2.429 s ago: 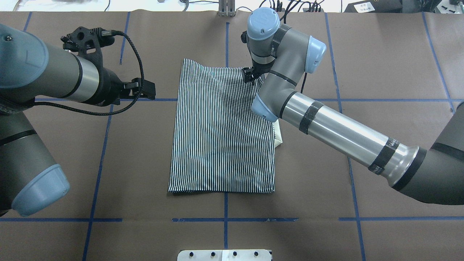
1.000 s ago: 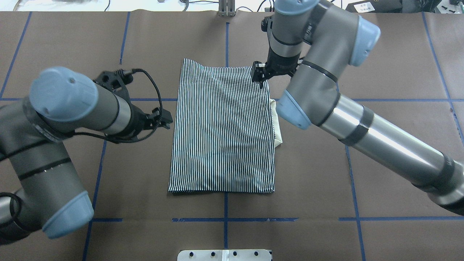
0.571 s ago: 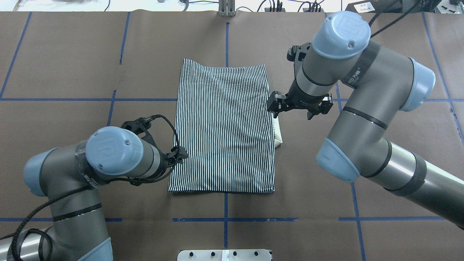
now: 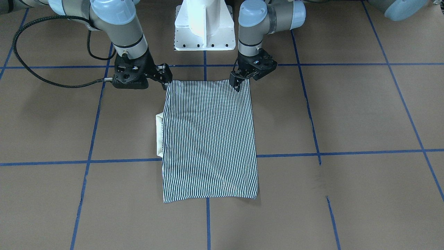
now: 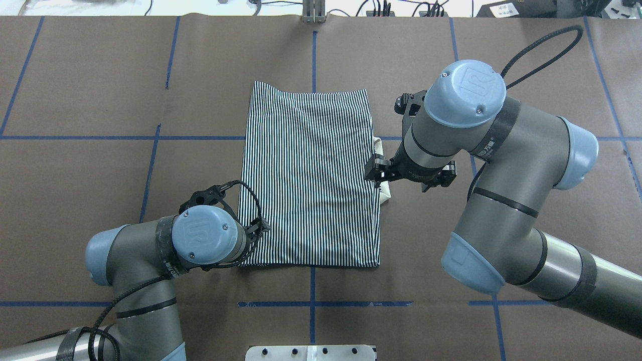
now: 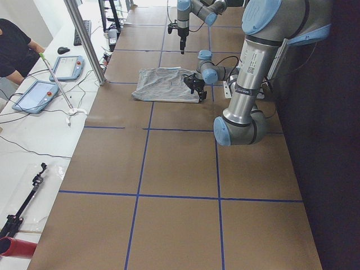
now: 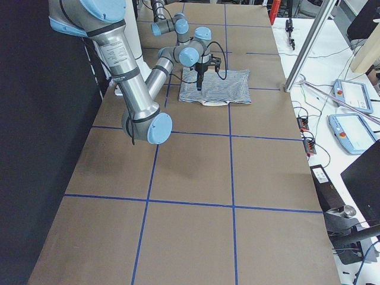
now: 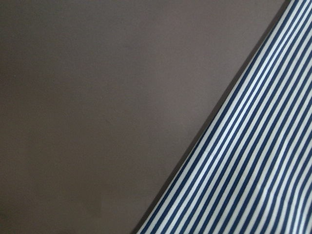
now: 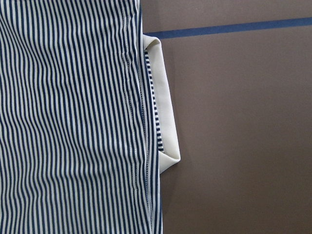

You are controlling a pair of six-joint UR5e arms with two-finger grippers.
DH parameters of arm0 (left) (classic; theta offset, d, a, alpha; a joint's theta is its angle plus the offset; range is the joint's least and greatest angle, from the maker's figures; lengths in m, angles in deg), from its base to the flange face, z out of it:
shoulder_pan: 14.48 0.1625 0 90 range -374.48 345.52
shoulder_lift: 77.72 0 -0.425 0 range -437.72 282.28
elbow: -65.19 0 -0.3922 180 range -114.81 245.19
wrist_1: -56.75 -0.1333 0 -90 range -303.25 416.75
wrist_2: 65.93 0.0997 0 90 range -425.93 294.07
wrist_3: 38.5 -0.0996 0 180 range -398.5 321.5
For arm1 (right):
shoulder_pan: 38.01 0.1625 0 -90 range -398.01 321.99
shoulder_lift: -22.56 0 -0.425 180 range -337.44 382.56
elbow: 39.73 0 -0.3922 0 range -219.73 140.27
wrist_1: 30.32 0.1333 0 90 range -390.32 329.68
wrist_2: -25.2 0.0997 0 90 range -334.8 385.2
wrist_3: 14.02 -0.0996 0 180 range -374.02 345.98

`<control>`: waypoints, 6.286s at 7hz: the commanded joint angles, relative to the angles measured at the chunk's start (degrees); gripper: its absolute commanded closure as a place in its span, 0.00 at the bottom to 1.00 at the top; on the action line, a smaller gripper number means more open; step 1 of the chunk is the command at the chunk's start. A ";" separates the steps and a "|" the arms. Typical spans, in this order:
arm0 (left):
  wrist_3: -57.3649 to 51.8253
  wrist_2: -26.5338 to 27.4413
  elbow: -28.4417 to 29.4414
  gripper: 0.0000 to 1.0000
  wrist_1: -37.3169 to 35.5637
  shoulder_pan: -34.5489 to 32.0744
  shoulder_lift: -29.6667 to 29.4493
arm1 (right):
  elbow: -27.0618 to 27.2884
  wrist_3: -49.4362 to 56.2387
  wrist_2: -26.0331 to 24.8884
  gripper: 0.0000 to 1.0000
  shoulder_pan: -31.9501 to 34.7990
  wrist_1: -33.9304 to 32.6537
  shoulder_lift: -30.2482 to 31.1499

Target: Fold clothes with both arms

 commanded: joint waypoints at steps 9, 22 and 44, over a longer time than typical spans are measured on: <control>1.06 0.00 0.60 0.32 -0.03 0.96 0.18 | 0.09 -0.04 -0.16 0.00 -0.38 0.00 -0.38; -6.05 0.08 -4.23 1.00 -4.16 2.28 0.79 | -0.26 -8.35 -0.16 0.00 -3.61 3.23 0.05; -8.08 -0.44 -5.90 1.00 -3.90 0.35 0.80 | -13.62 -61.91 -12.37 1.00 -18.13 9.05 -4.07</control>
